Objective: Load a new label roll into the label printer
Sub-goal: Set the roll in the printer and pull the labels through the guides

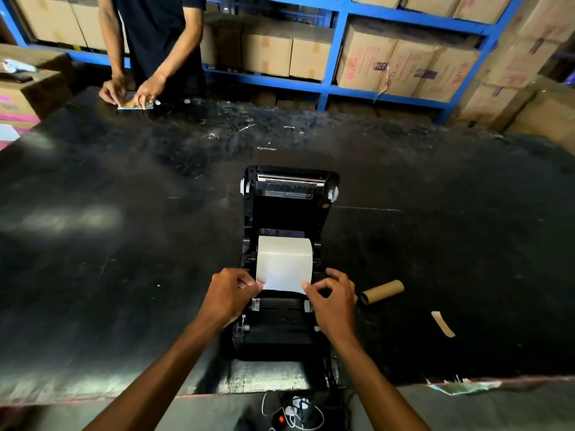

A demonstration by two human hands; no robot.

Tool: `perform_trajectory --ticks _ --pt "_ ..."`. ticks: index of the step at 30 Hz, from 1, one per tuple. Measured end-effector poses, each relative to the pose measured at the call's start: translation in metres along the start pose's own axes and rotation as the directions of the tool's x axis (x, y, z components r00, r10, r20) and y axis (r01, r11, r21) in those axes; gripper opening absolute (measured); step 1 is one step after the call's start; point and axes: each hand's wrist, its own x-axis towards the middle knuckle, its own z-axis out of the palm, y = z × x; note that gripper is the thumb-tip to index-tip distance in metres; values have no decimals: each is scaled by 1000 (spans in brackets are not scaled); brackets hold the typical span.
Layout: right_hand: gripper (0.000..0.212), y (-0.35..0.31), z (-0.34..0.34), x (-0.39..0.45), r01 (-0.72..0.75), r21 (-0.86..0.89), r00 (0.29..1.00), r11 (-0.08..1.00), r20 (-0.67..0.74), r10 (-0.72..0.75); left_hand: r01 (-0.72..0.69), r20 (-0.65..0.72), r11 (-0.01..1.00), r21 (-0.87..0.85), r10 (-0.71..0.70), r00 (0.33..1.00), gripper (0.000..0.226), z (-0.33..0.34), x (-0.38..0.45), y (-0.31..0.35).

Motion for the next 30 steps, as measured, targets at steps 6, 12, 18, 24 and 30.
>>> perform_trajectory --ticks 6,12,18,24,30 --pt "14 10 -7 7 -13 35 984 999 179 6 16 41 1000 -9 -16 999 12 -4 -1 0" --pt "15 19 -17 12 -57 117 921 991 390 7 18 78 1000 4 -18 997 14 -5 -1 5" --pt "15 20 -10 11 -94 159 938 983 346 34 7 118 1000 -21 -5 993 11 -7 0 1" --pt "14 22 2 8 -21 35 981 999 195 14 -51 79 995 87 44 996 23 -3 -1 -5" --pt "13 25 -6 15 -69 34 932 997 359 52 -96 161 981 169 69 985 38 -7 2 -1"
